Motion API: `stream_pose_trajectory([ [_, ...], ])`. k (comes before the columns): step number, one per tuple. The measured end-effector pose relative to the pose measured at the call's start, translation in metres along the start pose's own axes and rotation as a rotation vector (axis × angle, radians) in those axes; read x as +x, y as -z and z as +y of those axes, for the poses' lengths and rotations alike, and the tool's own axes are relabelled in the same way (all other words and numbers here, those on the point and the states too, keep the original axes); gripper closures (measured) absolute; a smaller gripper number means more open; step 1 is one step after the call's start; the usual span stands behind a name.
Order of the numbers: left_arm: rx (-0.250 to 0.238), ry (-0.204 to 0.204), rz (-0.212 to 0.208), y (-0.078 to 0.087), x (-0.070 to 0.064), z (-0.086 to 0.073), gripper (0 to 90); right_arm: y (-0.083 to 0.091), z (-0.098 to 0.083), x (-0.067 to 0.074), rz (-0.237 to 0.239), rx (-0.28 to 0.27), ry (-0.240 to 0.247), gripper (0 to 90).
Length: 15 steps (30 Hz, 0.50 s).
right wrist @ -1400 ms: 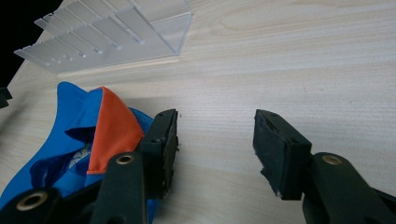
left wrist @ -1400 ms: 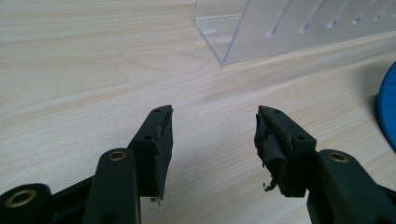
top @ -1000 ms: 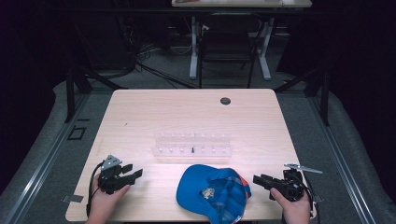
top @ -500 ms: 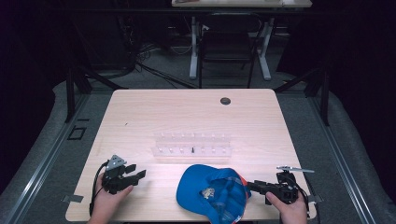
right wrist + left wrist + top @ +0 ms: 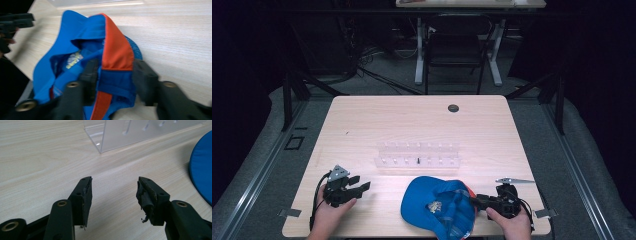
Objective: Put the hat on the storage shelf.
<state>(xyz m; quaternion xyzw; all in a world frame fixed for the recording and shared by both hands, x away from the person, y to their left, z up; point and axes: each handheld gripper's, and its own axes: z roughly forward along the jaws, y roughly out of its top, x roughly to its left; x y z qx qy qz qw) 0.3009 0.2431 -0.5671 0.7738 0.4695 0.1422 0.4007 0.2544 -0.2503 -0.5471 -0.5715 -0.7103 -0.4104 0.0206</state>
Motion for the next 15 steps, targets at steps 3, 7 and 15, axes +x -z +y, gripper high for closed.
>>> stream_pose_trajectory([
  [3,-0.001,0.000,0.003,0.002,0.001,-0.001,46.3,-0.001,0.003,-0.001,-0.016,0.001,-0.010,75.6],
  [7,-0.005,0.007,0.013,0.005,0.003,-0.004,46.4,-0.002,0.008,-0.002,-0.024,-0.012,-0.019,84.0],
  [15,-0.010,0.016,0.032,0.011,0.006,-0.007,46.6,-0.004,0.031,-0.005,-0.058,-0.033,0.012,85.6],
])
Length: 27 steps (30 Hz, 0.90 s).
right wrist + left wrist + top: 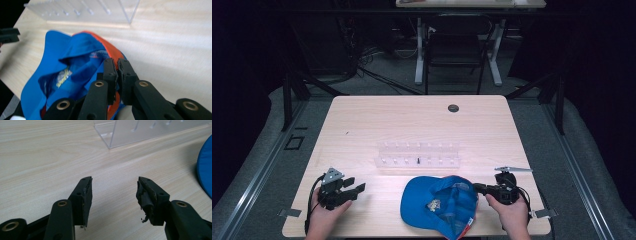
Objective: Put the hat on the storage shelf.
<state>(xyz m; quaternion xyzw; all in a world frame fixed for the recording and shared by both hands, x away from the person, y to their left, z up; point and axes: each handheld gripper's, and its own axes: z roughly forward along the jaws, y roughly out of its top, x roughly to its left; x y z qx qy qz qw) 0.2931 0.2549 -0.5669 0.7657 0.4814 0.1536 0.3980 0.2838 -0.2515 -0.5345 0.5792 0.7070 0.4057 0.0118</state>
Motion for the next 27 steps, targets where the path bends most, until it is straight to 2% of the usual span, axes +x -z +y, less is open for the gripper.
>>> stream_pose_trajectory([
  [4,0.001,0.005,0.000,0.000,0.001,-0.001,46.6,0.000,0.010,-0.005,-0.001,-0.009,-0.016,85.6],
  [10,0.000,0.002,0.003,-0.001,0.001,0.000,46.6,-0.001,0.030,-0.016,-0.040,-0.001,-0.011,85.5],
  [12,0.005,0.002,0.000,-0.001,0.001,0.000,46.6,0.000,0.035,-0.021,-0.055,-0.006,-0.033,84.3],
  [15,-0.002,0.003,0.001,-0.001,0.001,0.000,46.6,0.001,0.034,-0.023,-0.052,-0.017,-0.058,79.9],
  [18,-0.002,0.002,0.002,-0.001,0.001,0.000,46.6,0.005,0.030,-0.025,-0.011,-0.015,-0.079,68.7],
  [20,-0.005,0.003,0.000,-0.001,0.001,0.000,46.6,0.008,0.025,-0.026,0.004,-0.029,-0.099,64.3],
  [23,-0.006,0.002,0.003,-0.001,0.001,0.001,46.6,0.014,0.018,-0.030,0.033,-0.031,-0.128,60.8],
  [27,-0.001,-0.002,0.000,-0.002,0.000,0.001,46.5,0.018,0.008,-0.035,0.036,-0.016,-0.143,59.3],
])
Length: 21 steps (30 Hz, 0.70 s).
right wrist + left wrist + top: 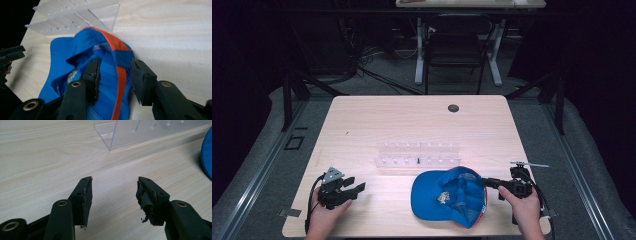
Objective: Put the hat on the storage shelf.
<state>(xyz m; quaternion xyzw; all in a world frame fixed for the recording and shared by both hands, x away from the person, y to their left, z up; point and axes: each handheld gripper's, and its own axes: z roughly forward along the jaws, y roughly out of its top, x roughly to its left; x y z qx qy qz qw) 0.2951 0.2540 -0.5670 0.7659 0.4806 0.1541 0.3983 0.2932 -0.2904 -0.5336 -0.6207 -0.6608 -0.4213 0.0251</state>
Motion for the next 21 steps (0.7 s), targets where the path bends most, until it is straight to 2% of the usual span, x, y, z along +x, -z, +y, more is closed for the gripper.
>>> stream_pose_trajectory([
  [7,0.007,-0.005,-0.001,0.000,-0.001,0.001,46.5,0.002,-0.014,-0.006,0.027,0.031,-0.040,56.4],
  [10,0.006,-0.005,-0.001,0.000,-0.001,0.001,46.5,0.001,-0.017,-0.005,0.040,0.063,-0.028,56.4],
  [14,-0.003,-0.003,0.003,0.000,-0.001,0.001,46.6,-0.006,-0.021,-0.006,0.056,0.082,-0.054,56.4],
  [17,-0.002,-0.004,0.003,0.000,0.000,0.001,46.5,-0.009,-0.022,-0.008,0.058,0.100,-0.054,56.5],
  [18,-0.005,-0.003,0.002,0.000,0.000,0.001,46.5,-0.012,-0.023,-0.008,0.070,0.107,-0.073,56.6],
  [21,-0.004,-0.004,0.003,0.000,0.000,0.001,46.5,-0.014,-0.023,-0.008,0.087,0.123,-0.079,57.2],
])
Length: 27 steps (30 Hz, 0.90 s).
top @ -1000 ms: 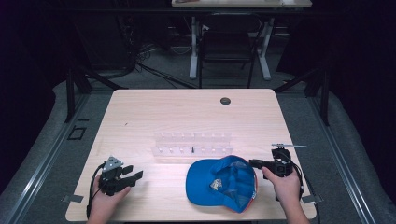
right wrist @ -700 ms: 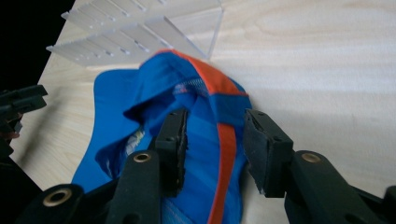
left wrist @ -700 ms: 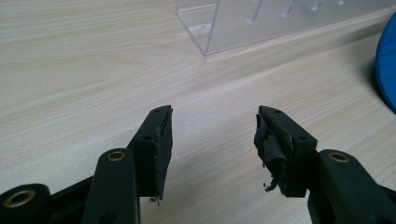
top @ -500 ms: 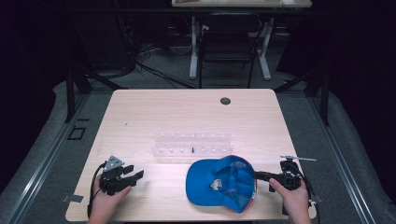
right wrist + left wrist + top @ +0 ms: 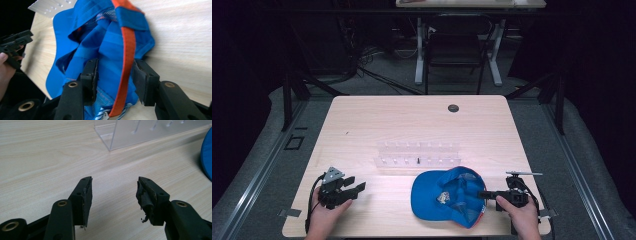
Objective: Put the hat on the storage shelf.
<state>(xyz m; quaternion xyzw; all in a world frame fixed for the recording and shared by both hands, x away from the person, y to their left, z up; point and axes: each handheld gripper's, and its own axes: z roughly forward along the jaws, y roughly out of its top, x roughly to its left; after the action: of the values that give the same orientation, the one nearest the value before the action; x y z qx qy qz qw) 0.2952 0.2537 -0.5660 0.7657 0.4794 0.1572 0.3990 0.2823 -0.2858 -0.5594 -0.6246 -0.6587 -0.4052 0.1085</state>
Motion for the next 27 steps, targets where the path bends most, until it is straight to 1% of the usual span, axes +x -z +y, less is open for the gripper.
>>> stream_pose_trajectory([
  [1,0.000,0.000,0.000,0.000,0.000,0.000,46.6,0.000,0.000,0.001,0.015,0.005,0.001,57.6],
  [2,0.000,0.000,0.000,0.000,0.000,0.000,46.5,0.000,0.000,0.001,0.015,0.005,0.001,57.6],
  [3,0.001,0.000,0.001,0.000,0.000,0.000,46.5,0.000,0.001,0.003,0.031,0.004,0.001,58.0],
  [4,0.001,0.000,0.001,0.000,0.000,0.000,46.5,0.000,0.001,0.003,0.031,0.004,0.001,58.0],
  [6,0.002,-0.002,0.001,0.000,0.000,0.000,46.5,0.001,0.001,0.005,0.054,0.001,-0.004,58.6],
  [7,0.001,-0.002,0.001,0.000,0.000,0.000,46.5,0.002,0.002,0.005,0.063,0.006,0.001,58.9],
  [9,0.001,-0.001,0.002,0.000,0.000,0.000,46.5,0.004,0.003,0.006,0.069,-0.002,-0.002,59.4],
  [10,0.001,-0.001,0.002,0.000,0.000,0.000,46.5,0.005,0.004,0.007,0.081,-0.005,-0.005,59.6],
  [11,0.000,-0.002,0.003,0.000,0.000,0.000,46.5,0.006,0.004,0.008,0.081,-0.003,-0.001,59.8],
  [12,0.001,-0.002,0.002,0.000,0.000,0.000,46.5,0.009,0.006,0.010,0.061,0.015,0.021,61.1],
  [13,0.001,-0.003,0.003,0.000,0.000,0.000,46.5,0.009,0.006,0.010,0.061,0.015,0.021,61.1],
  [14,0.008,-0.007,0.002,0.000,0.000,0.000,46.6,0.008,0.005,0.012,0.086,-0.007,0.005,61.8],
  [16,0.004,-0.006,0.000,-0.001,0.000,0.000,46.5,0.008,0.006,0.013,0.094,-0.003,0.010,62.9],
  [18,-0.001,-0.004,0.003,-0.001,-0.001,0.000,46.5,0.009,0.006,0.014,0.089,0.001,0.016,64.2],
  [19,-0.002,-0.004,0.002,-0.001,-0.001,0.000,46.5,0.009,0.007,0.016,0.084,0.002,0.014,67.1],
  [20,-0.002,-0.004,0.002,-0.001,-0.001,0.000,46.5,0.009,0.007,0.016,0.084,0.002,0.014,67.1],
  [21,-0.002,-0.003,0.003,-0.001,-0.001,0.000,46.5,0.012,0.008,0.016,0.055,0.023,0.037,68.7],
  [22,-0.001,-0.004,0.003,-0.001,-0.001,0.000,46.6,0.010,0.007,0.016,0.085,0.003,0.022,70.9],
  [23,-0.002,-0.004,0.002,-0.001,-0.001,0.000,46.5,0.011,0.007,0.017,0.077,0.005,0.022,74.0],
  [27,0.005,-0.007,0.001,-0.001,-0.001,0.000,46.6,0.012,0.008,0.018,0.079,0.005,0.021,74.1],
])
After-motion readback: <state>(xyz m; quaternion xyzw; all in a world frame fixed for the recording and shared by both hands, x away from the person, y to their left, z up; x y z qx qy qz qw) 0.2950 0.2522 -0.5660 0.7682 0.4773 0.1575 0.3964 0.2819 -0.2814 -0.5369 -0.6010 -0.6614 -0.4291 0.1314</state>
